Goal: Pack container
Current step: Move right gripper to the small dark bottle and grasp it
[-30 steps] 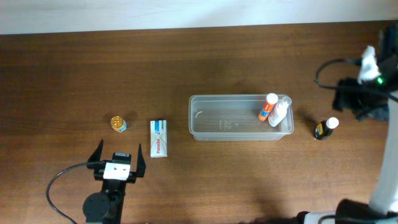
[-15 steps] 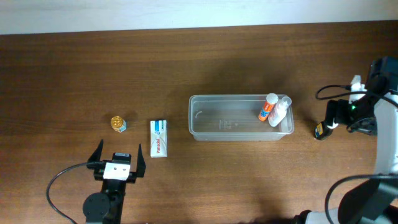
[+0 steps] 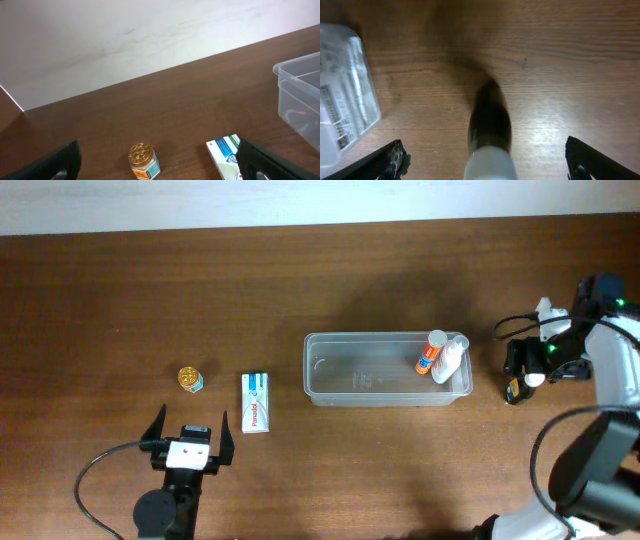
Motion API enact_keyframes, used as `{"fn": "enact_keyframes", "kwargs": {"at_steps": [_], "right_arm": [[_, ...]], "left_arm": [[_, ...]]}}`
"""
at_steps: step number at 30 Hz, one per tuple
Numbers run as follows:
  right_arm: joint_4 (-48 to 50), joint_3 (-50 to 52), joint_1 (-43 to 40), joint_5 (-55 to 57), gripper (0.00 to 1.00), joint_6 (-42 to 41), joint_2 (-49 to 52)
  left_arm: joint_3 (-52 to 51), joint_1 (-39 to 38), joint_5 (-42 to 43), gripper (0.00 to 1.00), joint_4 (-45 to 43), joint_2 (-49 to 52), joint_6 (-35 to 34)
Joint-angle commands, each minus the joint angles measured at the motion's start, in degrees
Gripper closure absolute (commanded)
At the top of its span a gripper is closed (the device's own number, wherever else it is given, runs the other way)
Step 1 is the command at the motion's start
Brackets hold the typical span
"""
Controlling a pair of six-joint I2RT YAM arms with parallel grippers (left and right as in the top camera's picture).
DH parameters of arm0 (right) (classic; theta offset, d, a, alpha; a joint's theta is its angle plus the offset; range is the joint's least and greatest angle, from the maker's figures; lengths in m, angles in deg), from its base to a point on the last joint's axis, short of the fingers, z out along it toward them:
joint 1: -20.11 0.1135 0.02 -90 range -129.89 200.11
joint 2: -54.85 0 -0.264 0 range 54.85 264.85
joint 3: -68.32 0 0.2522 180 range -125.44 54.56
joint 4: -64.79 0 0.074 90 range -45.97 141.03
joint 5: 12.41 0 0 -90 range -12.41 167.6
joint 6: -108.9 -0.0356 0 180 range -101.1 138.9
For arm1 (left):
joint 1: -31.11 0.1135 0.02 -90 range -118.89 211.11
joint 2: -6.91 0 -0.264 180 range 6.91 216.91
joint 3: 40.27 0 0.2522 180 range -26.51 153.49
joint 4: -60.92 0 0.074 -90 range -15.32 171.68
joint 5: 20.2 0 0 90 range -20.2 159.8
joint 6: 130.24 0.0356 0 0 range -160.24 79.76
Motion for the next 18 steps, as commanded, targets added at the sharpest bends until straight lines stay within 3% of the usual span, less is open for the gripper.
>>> {"fn": "enact_keyframes", "kwargs": {"at_steps": [1, 10, 18], "right_arm": [[0.1, 0.3, -0.2, -1.1, 0.06, 2.4, 3.4], [0.4, 0.3, -0.2, -1.1, 0.09, 2.3, 8.0], [-0.3, 0.3, -0.2, -1.1, 0.29, 2.1, 8.0]], "left_arm": [[-0.2, 0.4, 0.0, 0.01, 0.3, -0.3, -0.8], [-0.2, 0.4, 0.0, 0.01, 0.3, -0.3, -0.8], [-0.2, 0.4, 0.0, 0.01, 0.3, -0.3, -0.8]]}}
